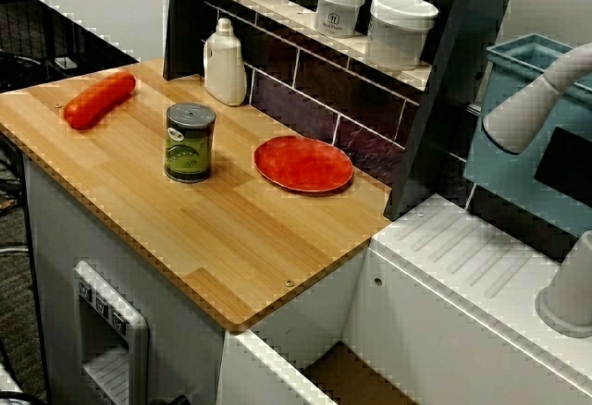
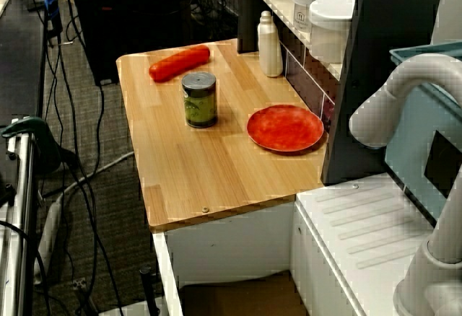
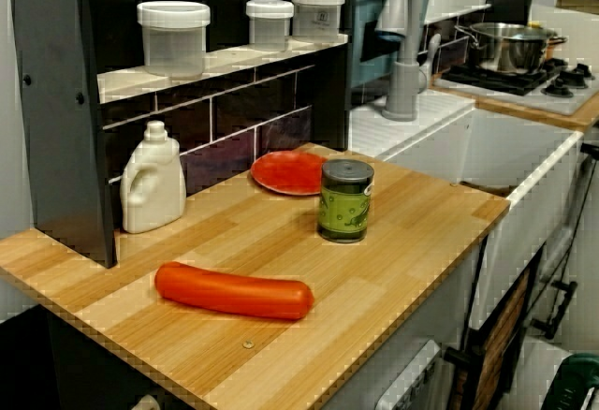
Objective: Push into sink
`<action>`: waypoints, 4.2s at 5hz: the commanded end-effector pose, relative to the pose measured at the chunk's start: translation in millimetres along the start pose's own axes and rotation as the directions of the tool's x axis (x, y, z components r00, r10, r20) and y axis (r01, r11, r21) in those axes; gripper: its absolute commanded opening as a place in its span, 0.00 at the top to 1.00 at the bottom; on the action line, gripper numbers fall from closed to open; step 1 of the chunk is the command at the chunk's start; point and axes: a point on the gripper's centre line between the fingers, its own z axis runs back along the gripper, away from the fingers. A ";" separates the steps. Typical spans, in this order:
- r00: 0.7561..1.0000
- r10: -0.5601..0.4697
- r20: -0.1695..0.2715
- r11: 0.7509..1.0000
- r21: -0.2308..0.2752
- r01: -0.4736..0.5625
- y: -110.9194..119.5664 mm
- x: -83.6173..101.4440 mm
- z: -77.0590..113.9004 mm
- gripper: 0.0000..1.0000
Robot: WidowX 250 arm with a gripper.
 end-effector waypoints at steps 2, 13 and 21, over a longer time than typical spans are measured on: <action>0.999 0.049 -0.006 0.998 0.032 -0.048 21.4 33.8 -20.9 0.00; 0.970 -0.244 -0.003 0.961 0.134 0.242 160.8 181.0 -144.6 0.00; 0.972 -0.235 0.019 0.962 0.147 0.230 108.5 172.5 -185.1 0.00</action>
